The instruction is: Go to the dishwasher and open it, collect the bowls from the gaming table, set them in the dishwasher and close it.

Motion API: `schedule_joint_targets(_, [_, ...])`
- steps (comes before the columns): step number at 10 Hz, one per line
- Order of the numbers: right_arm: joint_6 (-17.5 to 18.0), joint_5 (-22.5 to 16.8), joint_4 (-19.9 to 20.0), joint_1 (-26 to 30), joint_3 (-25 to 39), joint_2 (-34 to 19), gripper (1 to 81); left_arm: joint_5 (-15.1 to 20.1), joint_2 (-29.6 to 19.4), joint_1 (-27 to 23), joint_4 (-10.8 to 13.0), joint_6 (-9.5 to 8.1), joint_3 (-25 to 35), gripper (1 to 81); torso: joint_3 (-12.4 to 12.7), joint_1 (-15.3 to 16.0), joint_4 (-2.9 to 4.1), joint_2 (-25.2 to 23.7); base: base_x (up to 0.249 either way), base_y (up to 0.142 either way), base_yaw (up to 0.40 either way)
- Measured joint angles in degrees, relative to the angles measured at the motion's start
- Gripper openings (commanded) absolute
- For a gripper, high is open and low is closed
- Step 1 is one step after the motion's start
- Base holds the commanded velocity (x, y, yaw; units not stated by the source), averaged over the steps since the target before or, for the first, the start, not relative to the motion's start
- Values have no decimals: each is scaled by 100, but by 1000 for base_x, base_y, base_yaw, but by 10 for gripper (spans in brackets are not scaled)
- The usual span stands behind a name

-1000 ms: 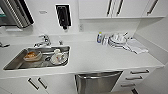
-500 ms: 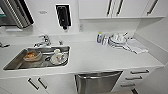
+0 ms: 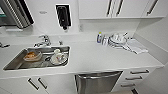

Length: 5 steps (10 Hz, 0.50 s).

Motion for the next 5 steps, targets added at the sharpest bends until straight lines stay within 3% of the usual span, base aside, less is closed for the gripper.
schedule_joint_targets(5, [-35,-13,-232,-417,-1847,774,811,71,-11,-116,-6,2,-55,811,2,0,0,-2,0,0,0])
